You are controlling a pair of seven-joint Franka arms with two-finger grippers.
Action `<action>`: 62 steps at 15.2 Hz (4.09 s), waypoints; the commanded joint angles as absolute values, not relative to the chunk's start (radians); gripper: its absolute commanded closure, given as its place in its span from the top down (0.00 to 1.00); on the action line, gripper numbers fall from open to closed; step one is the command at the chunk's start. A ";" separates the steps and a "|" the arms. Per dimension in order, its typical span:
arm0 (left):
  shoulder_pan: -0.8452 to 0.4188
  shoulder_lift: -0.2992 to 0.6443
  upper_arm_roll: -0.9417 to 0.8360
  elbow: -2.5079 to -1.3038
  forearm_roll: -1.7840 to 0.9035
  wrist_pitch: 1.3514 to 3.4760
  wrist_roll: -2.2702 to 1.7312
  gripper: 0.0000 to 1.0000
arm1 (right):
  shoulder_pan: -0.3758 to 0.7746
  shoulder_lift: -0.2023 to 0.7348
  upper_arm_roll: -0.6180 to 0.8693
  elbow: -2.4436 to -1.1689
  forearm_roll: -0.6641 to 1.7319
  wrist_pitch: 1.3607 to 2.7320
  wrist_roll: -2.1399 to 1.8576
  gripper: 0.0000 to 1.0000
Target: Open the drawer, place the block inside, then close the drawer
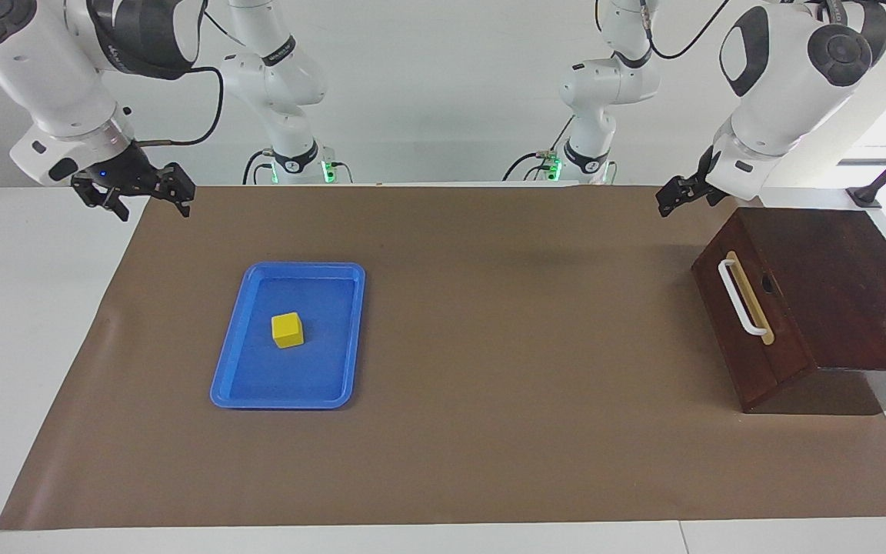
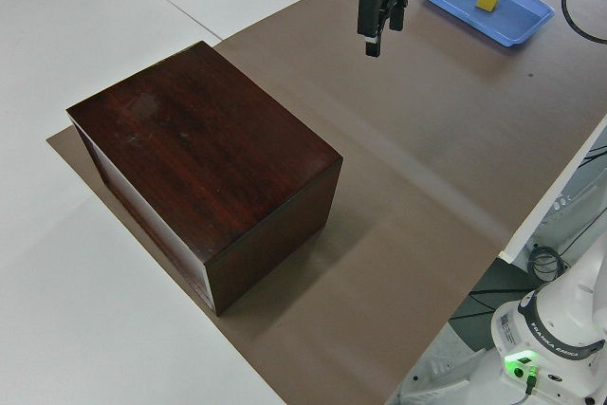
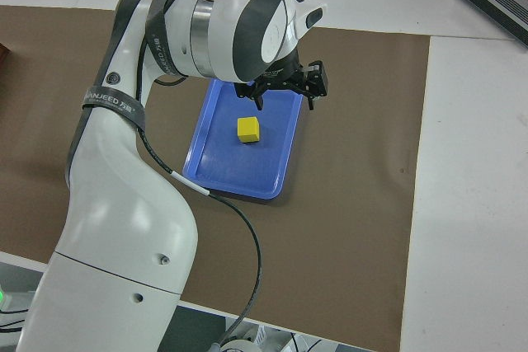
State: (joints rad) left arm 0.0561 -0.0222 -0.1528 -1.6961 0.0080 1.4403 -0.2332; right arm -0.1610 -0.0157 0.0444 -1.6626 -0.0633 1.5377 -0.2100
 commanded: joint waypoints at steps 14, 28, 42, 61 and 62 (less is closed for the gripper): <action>0.051 -0.110 -0.138 -1.945 0.124 1.785 -0.218 1.00 | -0.176 -0.038 0.040 -1.781 0.083 1.608 0.114 1.00; 0.107 0.071 -0.140 -2.049 0.354 2.160 -0.216 1.00 | -0.278 0.363 0.031 -1.729 0.698 1.618 0.844 1.00; 0.095 0.153 -0.140 -2.036 0.460 2.249 -0.229 1.00 | -0.248 0.523 0.029 -1.743 0.759 1.697 0.703 1.00; -0.146 0.160 -0.146 -1.990 0.322 2.160 -0.653 1.00 | -0.238 0.568 0.029 -1.717 0.767 1.713 0.660 0.91; -0.147 0.158 -0.147 -1.990 0.322 2.152 -0.657 1.00 | -0.239 0.568 0.029 -1.717 0.767 1.713 0.660 0.82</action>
State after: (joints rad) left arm -0.1143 0.1460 -0.1517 -2.0106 0.3474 2.1911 -0.6244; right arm -0.2297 0.5655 0.0247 -1.7125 0.7453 1.6965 0.6860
